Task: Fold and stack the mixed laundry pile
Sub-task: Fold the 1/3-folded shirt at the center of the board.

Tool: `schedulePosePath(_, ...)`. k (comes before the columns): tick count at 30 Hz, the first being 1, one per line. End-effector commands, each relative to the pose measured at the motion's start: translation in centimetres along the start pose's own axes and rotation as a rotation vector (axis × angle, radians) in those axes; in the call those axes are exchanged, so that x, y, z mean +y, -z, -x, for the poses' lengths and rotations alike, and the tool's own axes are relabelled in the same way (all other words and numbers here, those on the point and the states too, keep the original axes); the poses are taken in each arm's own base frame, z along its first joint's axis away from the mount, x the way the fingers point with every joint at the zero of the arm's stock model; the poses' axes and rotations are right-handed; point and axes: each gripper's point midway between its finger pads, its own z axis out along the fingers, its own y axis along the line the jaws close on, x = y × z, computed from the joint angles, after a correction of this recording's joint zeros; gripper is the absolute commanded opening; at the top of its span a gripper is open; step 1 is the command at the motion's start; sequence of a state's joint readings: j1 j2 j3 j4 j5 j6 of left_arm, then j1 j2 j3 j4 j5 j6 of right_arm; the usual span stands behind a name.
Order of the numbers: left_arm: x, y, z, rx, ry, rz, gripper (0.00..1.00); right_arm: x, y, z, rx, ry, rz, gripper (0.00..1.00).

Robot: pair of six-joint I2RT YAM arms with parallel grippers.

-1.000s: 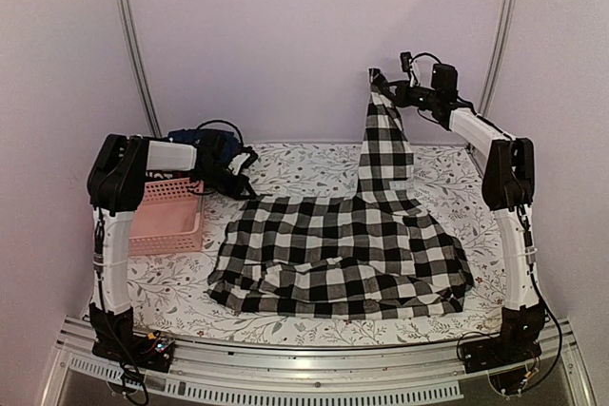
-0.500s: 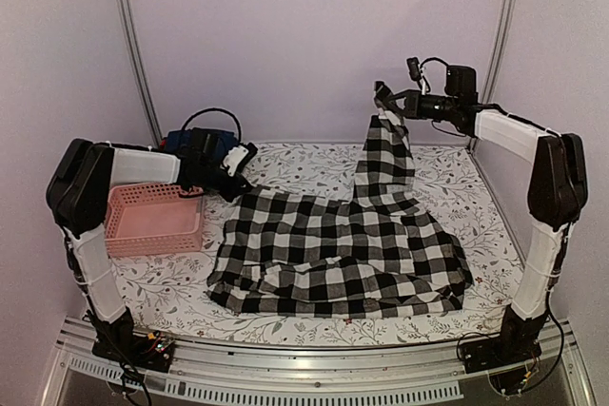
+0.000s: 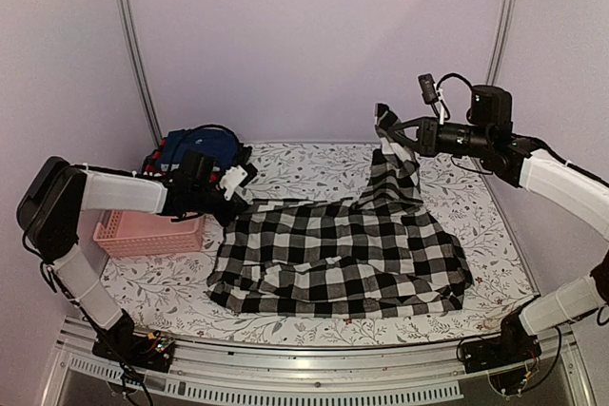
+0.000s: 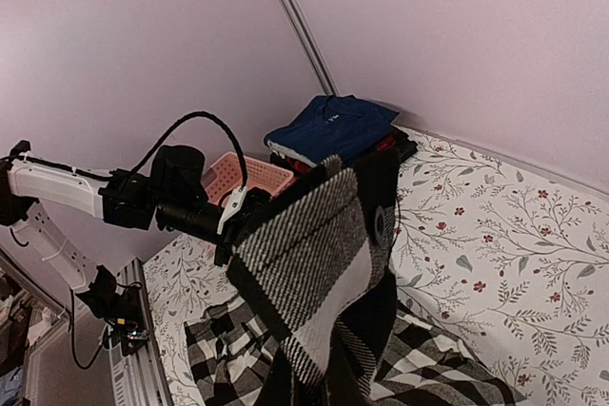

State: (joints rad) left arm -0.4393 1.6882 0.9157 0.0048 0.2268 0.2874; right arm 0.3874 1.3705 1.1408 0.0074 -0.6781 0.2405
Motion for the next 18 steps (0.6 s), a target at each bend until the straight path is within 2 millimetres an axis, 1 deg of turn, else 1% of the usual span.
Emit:
schedulePosePath(1, -1.4, 1.8, -0.1, -0.044, -0.031, 0.052, 0.00, 1.9, 2.8, -0.3, -0.036, -0.013, -0.045, 0.00)
schedulePosePath(2, -1.8, 2.1, -0.8, -0.041, -0.027, 0.045, 0.00, 2.6, 3.5, -0.4, -0.044, -0.011, -0.042, 0.00)
schedulePosePath(4, -2.8, 2.5, -1.3, -0.042, -0.035, 0.040, 0.01, 3.1, 4.3, -1.2, -0.041, -0.026, -0.045, 0.00)
schedulePosePath(6, -3.8, 2.4, -2.1, -0.016, -0.044, 0.032, 0.01, 3.3, 5.2, -1.9, -0.039, -0.037, -0.065, 0.00)
schedulePosePath(8, -4.6, 2.3, -3.0, 0.013, -0.046, 0.033, 0.00, 3.0, 6.0, -2.7, -0.033, -0.037, -0.102, 0.00)
schedulePosePath(10, -4.7, 2.3, -4.3, 0.043, -0.045, 0.055, 0.00, 3.4, 6.7, -3.4, -0.029, -0.035, -0.103, 0.00)
schedulePosePath(12, -4.9, 2.2, -5.0, 0.063, -0.049, 0.063, 0.00, 3.4, 7.1, -4.4, -0.017, -0.049, -0.105, 0.00)
schedulePosePath(14, -5.5, 2.2, -5.0, 0.067, -0.060, 0.054, 0.00, 3.4, 7.7, -5.2, -0.007, -0.064, -0.126, 0.00)
schedulePosePath(16, -6.3, 2.5, -5.0, 0.060, -0.073, 0.042, 0.00, 3.5, 8.6, -5.5, -0.006, -0.061, -0.155, 0.00)
schedulePosePath(18, -6.2, 2.9, -5.1, 0.061, -0.085, 0.067, 0.00, 4.1, 9.2, -5.6, 0.002, -0.054, -0.146, 0.00)
